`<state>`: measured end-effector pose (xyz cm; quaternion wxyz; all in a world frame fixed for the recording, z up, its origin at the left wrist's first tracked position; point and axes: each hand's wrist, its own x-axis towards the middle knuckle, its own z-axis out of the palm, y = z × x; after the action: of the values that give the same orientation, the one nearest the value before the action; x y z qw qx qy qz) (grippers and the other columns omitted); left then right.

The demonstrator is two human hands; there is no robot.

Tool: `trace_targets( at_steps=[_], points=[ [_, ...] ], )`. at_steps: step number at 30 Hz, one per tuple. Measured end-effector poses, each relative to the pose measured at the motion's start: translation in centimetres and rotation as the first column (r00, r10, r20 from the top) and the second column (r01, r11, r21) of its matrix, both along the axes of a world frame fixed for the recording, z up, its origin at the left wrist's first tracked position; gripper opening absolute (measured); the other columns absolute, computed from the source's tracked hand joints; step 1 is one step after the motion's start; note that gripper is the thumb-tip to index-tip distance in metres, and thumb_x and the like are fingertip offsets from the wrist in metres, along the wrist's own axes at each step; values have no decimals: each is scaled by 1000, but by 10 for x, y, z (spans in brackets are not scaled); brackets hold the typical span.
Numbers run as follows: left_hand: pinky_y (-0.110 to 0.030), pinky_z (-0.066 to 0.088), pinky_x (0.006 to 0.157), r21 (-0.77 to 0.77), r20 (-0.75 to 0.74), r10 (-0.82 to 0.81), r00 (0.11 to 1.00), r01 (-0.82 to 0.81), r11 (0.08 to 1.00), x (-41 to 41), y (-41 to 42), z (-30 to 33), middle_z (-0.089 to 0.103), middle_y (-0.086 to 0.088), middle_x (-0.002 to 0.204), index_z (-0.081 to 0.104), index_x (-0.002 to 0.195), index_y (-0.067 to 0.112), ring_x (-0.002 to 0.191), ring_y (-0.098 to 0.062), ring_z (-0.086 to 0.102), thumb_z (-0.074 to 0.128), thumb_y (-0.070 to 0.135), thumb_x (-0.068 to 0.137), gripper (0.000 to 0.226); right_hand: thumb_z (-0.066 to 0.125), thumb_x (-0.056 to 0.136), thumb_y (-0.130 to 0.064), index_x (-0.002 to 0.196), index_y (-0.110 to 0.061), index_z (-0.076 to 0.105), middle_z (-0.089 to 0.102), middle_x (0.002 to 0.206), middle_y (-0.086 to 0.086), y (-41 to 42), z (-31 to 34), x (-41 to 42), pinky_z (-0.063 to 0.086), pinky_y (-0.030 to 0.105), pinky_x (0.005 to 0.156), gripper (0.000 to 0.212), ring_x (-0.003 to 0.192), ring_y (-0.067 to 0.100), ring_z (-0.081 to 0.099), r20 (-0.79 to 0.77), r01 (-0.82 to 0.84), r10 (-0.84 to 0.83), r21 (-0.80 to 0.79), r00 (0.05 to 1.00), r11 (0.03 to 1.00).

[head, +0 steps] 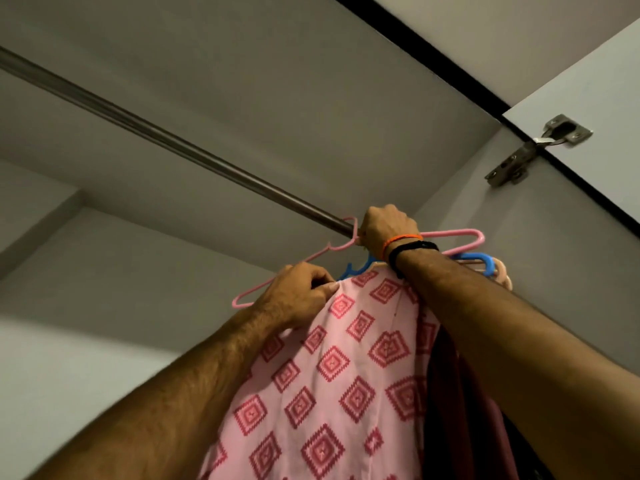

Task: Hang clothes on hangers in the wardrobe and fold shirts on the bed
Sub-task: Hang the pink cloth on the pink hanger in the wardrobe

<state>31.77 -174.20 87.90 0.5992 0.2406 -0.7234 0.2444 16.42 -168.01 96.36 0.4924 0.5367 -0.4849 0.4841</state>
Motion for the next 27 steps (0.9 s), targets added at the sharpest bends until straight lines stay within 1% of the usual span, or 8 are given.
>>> trace_targets(
  at_steps=[3, 5, 8, 10, 13, 15, 20, 27],
  points=[
    [-26, 53, 72, 11, 36, -13, 999, 12, 1000, -1, -3, -14, 74, 6, 84, 75, 88, 17, 77, -9, 67, 64, 33, 93, 20, 63, 95, -28, 116, -11, 66, 59, 105, 15, -3, -9, -6, 44, 37, 74, 28, 93, 37, 59, -22, -18, 19, 13, 1000, 1000],
    [-25, 52, 68, 8, 58, -25, 998, 24, 1000, -4, -6, -23, 73, 6, 81, 74, 86, 18, 73, -8, 66, 64, 33, 93, 20, 65, 93, -31, 115, -14, 68, 59, 102, 14, 0, -16, -10, 42, 34, 70, 28, 87, 35, 57, -39, -24, 25, 25, 999, 999],
    [-28, 54, 72, 0, 57, -44, 997, 44, 999, -8, -11, -30, 73, 5, 83, 74, 88, 17, 77, -11, 67, 62, 32, 94, 21, 63, 92, -28, 115, -17, 69, 56, 99, 13, 3, -22, -14, 43, 34, 69, 26, 80, 32, 52, -81, 10, -8, 23, 997, 1000],
    [-27, 53, 74, -4, 44, -42, 998, 42, 999, -9, -11, -32, 73, 6, 84, 74, 89, 17, 79, -11, 67, 61, 32, 95, 20, 62, 90, -24, 113, -15, 69, 50, 92, 11, 7, -25, -18, 42, 33, 68, 25, 80, 35, 53, -103, 60, -58, 17, 993, 998],
    [-24, 51, 72, -12, 38, -46, 998, 47, 999, -8, -10, -32, 72, 7, 82, 73, 87, 19, 77, -10, 66, 61, 30, 95, 18, 61, 90, -25, 109, -16, 68, 50, 89, 11, 16, -28, -24, 41, 33, 68, 22, 77, 34, 49, -112, 136, -136, -11, 984, 991],
    [-24, 51, 73, -16, 34, -40, 999, 40, 999, -8, -9, -31, 72, 7, 83, 74, 89, 18, 78, -10, 66, 62, 29, 94, 18, 60, 90, -26, 110, -18, 70, 51, 88, 9, 18, -30, -29, 41, 33, 68, 23, 76, 32, 48, -118, 150, -149, -9, 982, 989],
    [-23, 49, 76, 2, 15, -21, 1000, 21, 1000, -12, -8, -31, 72, 8, 88, 75, 92, 19, 83, -9, 66, 61, 30, 95, 18, 57, 92, -26, 115, -21, 68, 59, 104, 12, 16, -32, -32, 41, 35, 69, 26, 89, 35, 59, -138, 140, -144, -35, 980, 989],
    [-22, 43, 72, 63, 13, 17, 1000, -18, 998, -23, -12, -35, 70, 5, 88, 67, 88, 22, 82, -12, 64, 56, 35, 98, 20, 59, 94, -25, 110, -14, 65, 47, 90, 6, 19, -37, -26, 41, 37, 69, 21, 86, 32, 58, -131, 211, -215, -48, 968, 976]
  ],
)
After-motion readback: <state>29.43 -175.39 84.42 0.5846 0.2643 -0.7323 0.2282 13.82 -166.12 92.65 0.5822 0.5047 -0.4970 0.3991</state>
